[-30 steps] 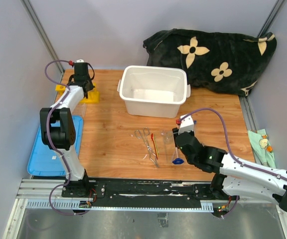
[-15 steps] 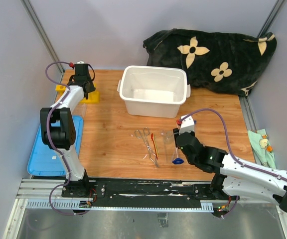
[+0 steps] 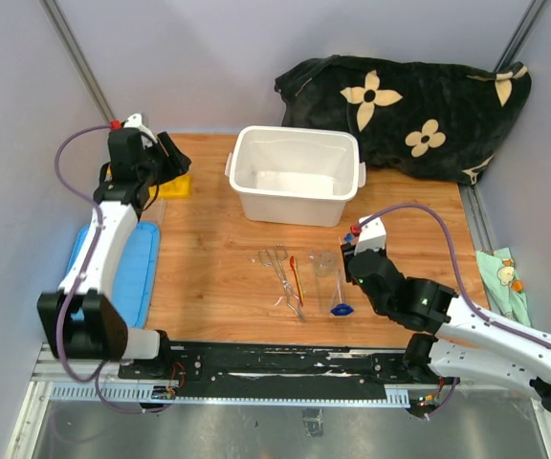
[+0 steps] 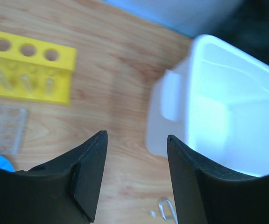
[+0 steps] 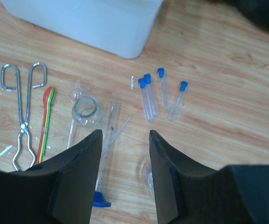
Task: Organize the chemistry lab equipment
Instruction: Insert the test tube into the slot of the test tube rack.
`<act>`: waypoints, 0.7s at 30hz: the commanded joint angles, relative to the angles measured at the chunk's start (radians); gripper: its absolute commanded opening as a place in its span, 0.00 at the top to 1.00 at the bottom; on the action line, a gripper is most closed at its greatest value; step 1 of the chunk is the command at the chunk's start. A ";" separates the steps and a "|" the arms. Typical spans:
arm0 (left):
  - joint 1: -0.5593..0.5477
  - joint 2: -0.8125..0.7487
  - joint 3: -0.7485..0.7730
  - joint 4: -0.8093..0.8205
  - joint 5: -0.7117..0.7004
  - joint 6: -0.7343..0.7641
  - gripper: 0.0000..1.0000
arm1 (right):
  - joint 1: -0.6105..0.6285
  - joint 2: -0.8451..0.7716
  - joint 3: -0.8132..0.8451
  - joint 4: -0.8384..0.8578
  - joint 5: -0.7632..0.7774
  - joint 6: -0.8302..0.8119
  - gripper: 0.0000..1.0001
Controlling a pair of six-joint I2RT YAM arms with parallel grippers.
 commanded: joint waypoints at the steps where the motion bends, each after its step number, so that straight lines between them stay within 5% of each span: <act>1: -0.001 -0.217 -0.152 0.078 0.331 -0.124 0.41 | -0.050 -0.024 0.150 -0.233 0.031 0.027 0.50; 12: -0.134 -0.678 -0.431 0.016 0.406 -0.237 0.40 | -0.608 0.100 0.428 -0.463 -0.485 -0.051 0.45; 21: -0.134 -0.771 -0.424 -0.056 0.545 -0.190 0.38 | -0.910 0.396 0.446 -0.389 -0.846 -0.072 0.52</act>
